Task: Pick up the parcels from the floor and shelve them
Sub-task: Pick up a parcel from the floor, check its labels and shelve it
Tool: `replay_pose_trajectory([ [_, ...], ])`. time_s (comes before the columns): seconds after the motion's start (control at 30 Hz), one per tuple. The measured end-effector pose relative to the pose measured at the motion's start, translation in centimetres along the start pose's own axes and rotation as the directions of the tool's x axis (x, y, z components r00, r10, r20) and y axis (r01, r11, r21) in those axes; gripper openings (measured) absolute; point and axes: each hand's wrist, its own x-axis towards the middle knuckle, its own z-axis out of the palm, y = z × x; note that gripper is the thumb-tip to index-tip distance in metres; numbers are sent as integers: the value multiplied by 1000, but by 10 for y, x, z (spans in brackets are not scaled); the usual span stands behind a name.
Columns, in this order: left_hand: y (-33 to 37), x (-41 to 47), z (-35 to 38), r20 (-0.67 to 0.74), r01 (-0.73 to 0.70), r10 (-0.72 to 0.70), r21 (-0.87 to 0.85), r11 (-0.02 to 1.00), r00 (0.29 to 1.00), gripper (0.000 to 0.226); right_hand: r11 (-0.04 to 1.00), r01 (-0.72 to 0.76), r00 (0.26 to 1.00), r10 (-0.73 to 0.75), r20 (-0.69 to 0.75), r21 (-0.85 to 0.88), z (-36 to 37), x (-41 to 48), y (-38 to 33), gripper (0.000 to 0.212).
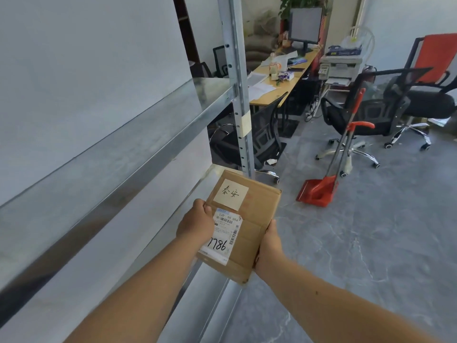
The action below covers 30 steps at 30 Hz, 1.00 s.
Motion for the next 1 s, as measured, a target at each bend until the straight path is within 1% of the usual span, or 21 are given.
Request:
replay_pose_trajectory([
  [0.1,-3,15,0,-19,13,-12,67,998,1000,32,998,-63,998,63,-20,-16,8,7,1,73],
  [0.2,-5,29,2,-64,61,-49,205,977,997,34,990,-129,992,129,-10,-53,16,7,1,73],
  [0.27,-3,34,0,-72,93,-77,265,960,994,38,983,-168,986,169,2,-70,23,11,2,73],
  [0.37,3,37,-1,-109,123,-92,325,938,990,40,978,-175,984,178,18,-111,29,17,5,72],
  [0.4,4,36,-1,-109,128,-96,337,933,989,44,978,-169,984,174,32,-119,31,19,6,72],
  [0.5,6,35,-1,-71,140,-123,312,940,990,66,978,-161,985,168,42,-133,38,21,12,72],
  [0.53,5,37,-2,-61,138,-125,309,941,990,67,979,-158,986,164,33,-129,40,21,13,71],
  [0.63,0,44,1,-80,70,-47,304,950,996,58,985,-119,992,124,31,-126,48,21,14,69],
  [0.67,-1,45,3,-75,57,-37,281,958,996,64,987,-105,993,110,43,-119,51,22,13,68],
  [0.73,-2,46,5,-27,32,-25,253,967,999,92,990,-83,993,92,71,-118,60,25,10,69],
  [0.8,-3,45,7,20,-5,-1,290,957,1000,116,986,-78,994,89,67,-147,67,30,7,71],
  [0.83,-4,46,8,31,-17,8,311,950,999,123,984,-76,995,87,58,-162,69,31,7,72],
  [0.9,-4,47,8,29,-21,13,321,947,1000,126,982,-82,995,91,45,-170,68,33,7,71],
  [0.93,-5,48,8,9,-22,20,316,948,1000,125,983,-85,994,94,49,-163,68,35,7,69],
  [1.0,-6,48,7,-87,-40,69,298,954,994,110,983,-80,994,91,64,-164,66,35,5,63],
])
